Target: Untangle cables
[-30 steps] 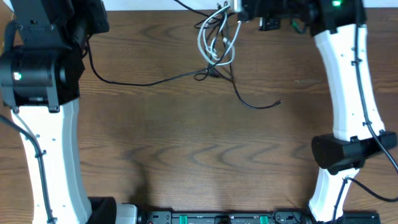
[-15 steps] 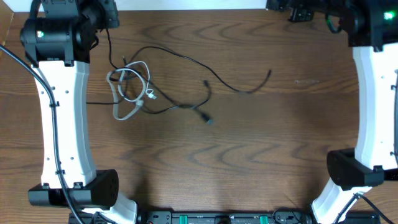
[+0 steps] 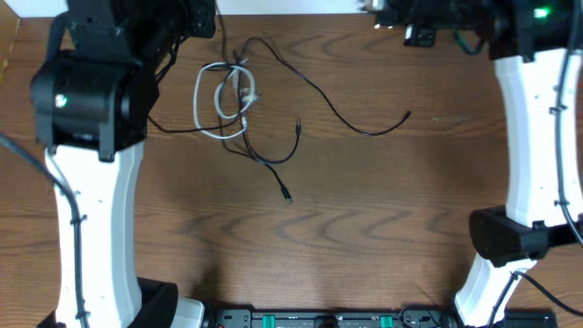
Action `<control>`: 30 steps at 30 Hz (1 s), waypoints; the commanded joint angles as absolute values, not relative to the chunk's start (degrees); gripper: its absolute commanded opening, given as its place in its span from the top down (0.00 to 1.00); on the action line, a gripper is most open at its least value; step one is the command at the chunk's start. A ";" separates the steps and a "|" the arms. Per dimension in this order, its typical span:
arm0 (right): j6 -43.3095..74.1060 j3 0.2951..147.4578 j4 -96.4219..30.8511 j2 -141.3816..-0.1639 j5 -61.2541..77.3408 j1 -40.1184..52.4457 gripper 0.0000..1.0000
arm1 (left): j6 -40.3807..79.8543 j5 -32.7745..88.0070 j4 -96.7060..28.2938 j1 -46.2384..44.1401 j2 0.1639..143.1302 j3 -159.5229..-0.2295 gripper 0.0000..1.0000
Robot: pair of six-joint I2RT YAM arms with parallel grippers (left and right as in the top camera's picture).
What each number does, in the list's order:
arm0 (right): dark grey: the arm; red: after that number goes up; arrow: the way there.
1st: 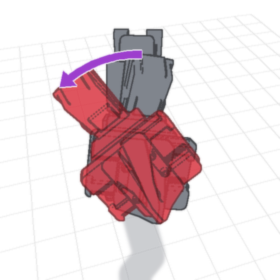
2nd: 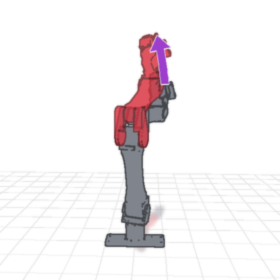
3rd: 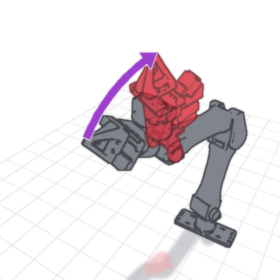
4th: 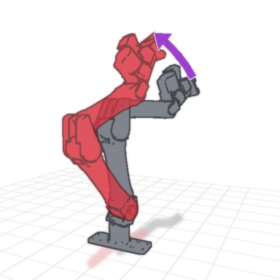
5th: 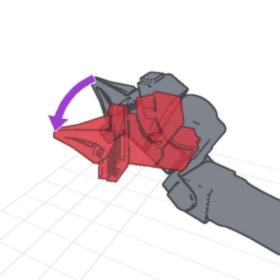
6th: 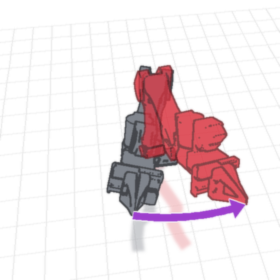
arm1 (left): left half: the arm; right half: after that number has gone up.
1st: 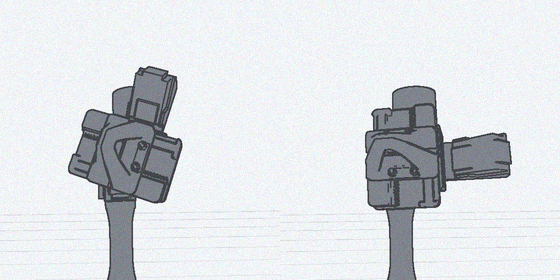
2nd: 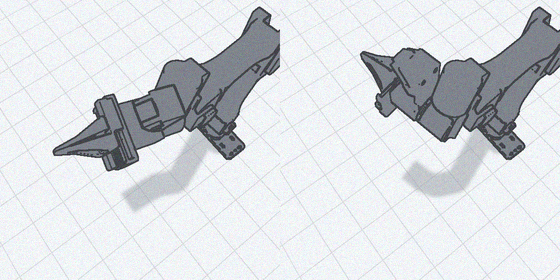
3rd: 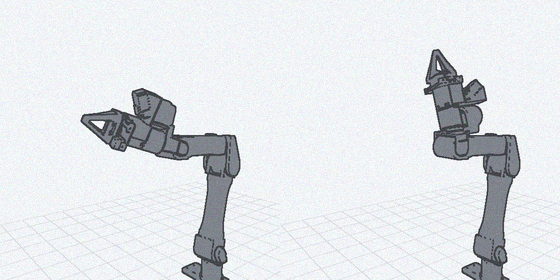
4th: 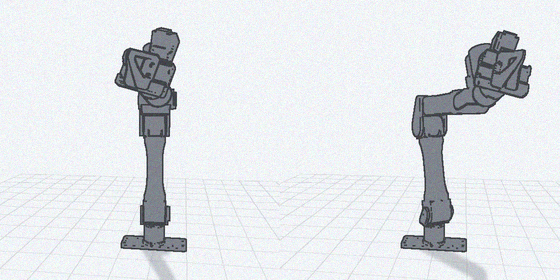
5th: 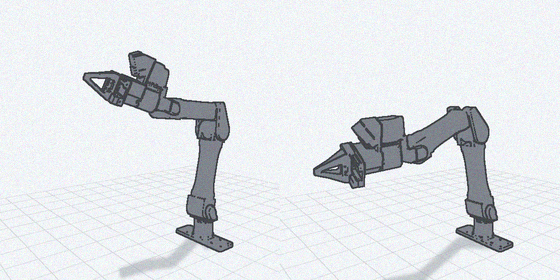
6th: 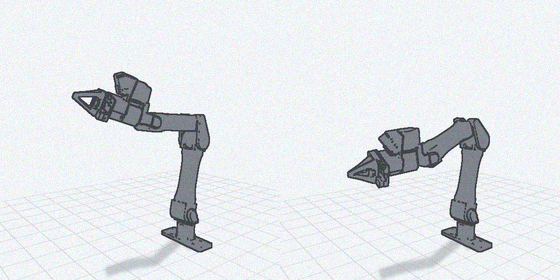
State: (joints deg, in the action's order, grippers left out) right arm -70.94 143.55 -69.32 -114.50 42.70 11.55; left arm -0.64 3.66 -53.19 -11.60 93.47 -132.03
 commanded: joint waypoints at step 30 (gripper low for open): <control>-69.12 143.50 -69.67 -131.39 47.79 29.04 0.56 | 1.91 9.87 -61.04 -22.17 91.72 -142.76 0.92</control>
State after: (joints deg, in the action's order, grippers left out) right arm -71.11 143.48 -70.24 -131.41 45.76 27.31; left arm 1.69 9.10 -61.52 -20.75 92.68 -141.47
